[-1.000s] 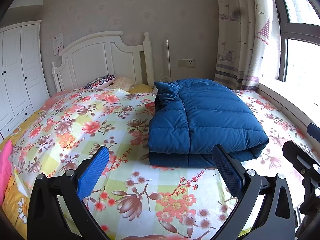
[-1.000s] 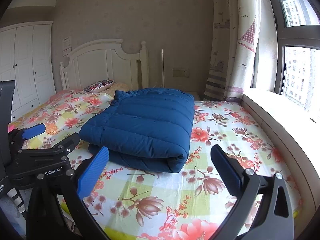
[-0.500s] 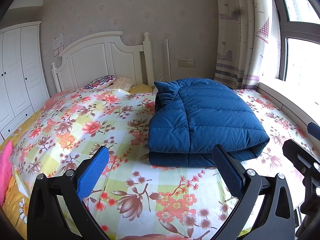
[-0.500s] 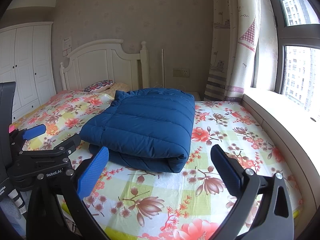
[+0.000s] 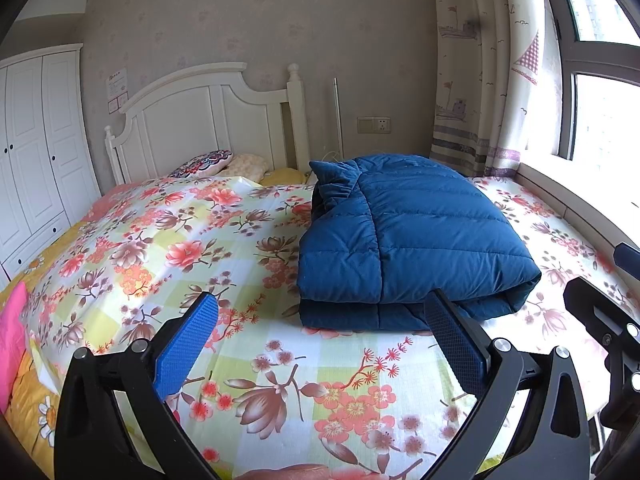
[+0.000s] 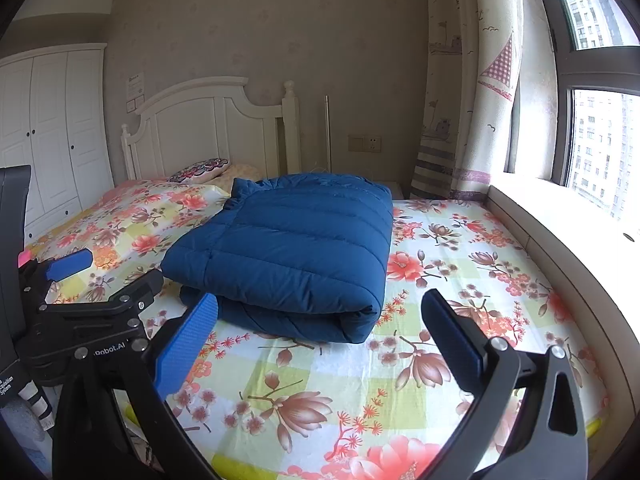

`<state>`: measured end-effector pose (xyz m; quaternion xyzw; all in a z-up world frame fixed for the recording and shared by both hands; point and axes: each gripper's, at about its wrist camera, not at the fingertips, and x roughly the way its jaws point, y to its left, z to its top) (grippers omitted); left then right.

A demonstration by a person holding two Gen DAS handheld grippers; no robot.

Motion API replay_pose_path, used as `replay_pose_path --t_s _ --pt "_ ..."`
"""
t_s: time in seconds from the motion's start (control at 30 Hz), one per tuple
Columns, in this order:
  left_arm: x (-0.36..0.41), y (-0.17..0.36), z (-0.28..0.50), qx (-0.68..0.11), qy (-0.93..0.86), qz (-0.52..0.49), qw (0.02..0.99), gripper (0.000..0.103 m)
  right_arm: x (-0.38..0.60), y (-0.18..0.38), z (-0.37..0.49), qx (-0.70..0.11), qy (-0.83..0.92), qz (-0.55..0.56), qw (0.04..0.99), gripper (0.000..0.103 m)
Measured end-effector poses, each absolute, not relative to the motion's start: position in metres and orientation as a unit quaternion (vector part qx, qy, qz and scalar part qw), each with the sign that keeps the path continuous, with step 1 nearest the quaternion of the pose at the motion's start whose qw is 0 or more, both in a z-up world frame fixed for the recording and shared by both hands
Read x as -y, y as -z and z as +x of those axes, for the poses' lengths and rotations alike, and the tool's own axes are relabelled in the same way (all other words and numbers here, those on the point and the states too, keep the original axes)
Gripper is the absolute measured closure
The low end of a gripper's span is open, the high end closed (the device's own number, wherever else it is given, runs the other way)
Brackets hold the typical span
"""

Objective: Fold large clothes

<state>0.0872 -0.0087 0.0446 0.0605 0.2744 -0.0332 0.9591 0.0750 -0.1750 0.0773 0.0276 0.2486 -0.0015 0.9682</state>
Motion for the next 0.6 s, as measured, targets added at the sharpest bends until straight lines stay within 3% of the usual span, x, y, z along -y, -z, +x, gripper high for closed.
replay_pose_path --t_s 0.6 --pt "0.0090 -0.0473 0.0816 -0.262 0.030 0.070 0.962 0.004 0.1718 -0.0775 0.0741 -0.249 0.000 0.027 0.968 0.002"
